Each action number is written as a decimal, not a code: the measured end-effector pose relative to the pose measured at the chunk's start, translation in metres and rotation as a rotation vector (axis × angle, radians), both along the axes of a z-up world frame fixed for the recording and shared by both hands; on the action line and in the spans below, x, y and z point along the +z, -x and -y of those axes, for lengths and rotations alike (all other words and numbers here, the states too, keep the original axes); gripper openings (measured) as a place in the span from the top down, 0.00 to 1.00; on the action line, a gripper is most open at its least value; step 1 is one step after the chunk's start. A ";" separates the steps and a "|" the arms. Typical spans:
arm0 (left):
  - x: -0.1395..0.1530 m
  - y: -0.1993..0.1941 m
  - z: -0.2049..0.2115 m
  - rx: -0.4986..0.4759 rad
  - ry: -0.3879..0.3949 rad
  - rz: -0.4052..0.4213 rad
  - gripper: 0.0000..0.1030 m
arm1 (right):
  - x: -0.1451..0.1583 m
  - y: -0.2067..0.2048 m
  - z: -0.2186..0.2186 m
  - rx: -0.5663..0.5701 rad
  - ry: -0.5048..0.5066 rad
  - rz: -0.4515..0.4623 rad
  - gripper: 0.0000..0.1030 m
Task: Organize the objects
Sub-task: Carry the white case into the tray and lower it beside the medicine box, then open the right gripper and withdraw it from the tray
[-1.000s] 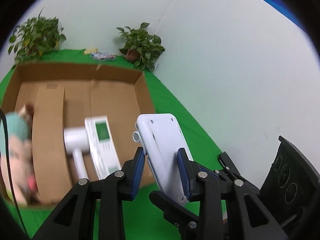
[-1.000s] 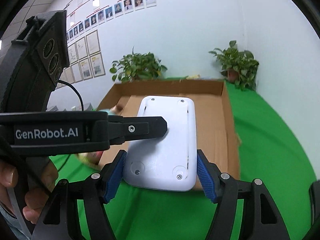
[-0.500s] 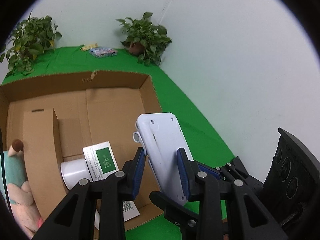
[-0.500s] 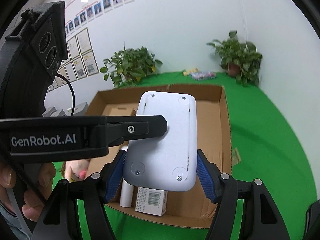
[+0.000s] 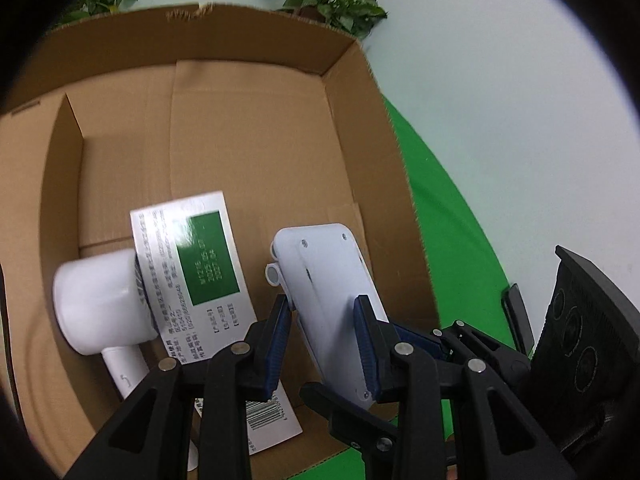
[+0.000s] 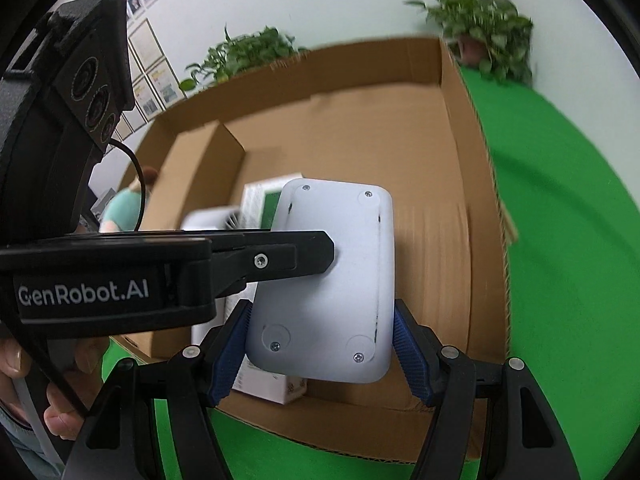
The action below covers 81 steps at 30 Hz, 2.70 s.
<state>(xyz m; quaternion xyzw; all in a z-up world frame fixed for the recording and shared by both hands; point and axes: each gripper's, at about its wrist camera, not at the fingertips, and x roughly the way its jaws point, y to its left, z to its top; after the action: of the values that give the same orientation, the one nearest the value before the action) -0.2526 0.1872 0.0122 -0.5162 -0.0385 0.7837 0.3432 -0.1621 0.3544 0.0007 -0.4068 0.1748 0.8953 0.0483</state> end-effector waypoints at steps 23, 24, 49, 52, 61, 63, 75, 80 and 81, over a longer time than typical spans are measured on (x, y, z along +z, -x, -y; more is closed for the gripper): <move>-0.031 -0.005 0.003 0.006 0.042 0.089 0.73 | -0.042 -0.003 -0.003 0.054 0.105 0.131 0.34; -0.030 -0.005 0.005 0.007 0.039 0.090 0.73 | -0.042 -0.003 -0.002 0.056 0.105 0.133 0.34; -0.029 -0.029 0.052 0.068 -0.026 0.088 0.72 | -0.031 0.008 0.008 0.026 0.022 0.120 0.35; -0.029 -0.031 0.053 0.064 -0.041 0.096 0.72 | -0.031 0.008 0.009 0.034 0.012 0.125 0.36; 0.028 -0.085 0.094 0.167 0.049 -0.207 0.58 | -0.001 -0.024 0.032 -0.044 -0.176 -0.004 0.00; 0.048 -0.113 0.116 0.260 0.111 -0.372 0.25 | 0.010 -0.041 0.052 -0.053 -0.234 -0.073 0.00; -0.009 -0.129 0.162 0.486 0.316 -0.638 0.08 | -0.013 -0.057 0.125 -0.219 -0.309 -0.237 0.00; -0.029 -0.114 0.160 0.532 0.258 -0.606 0.08 | -0.032 -0.039 0.137 -0.169 -0.355 -0.182 0.00; -0.032 -0.117 0.161 0.538 0.252 -0.602 0.08 | -0.034 -0.039 0.137 -0.172 -0.356 -0.177 0.00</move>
<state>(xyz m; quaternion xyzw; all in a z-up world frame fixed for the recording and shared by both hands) -0.1359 0.0263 -0.0196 -0.2736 0.0261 0.9598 0.0565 -0.1226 0.2171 -0.0328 -0.2951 0.0515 0.9369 0.1803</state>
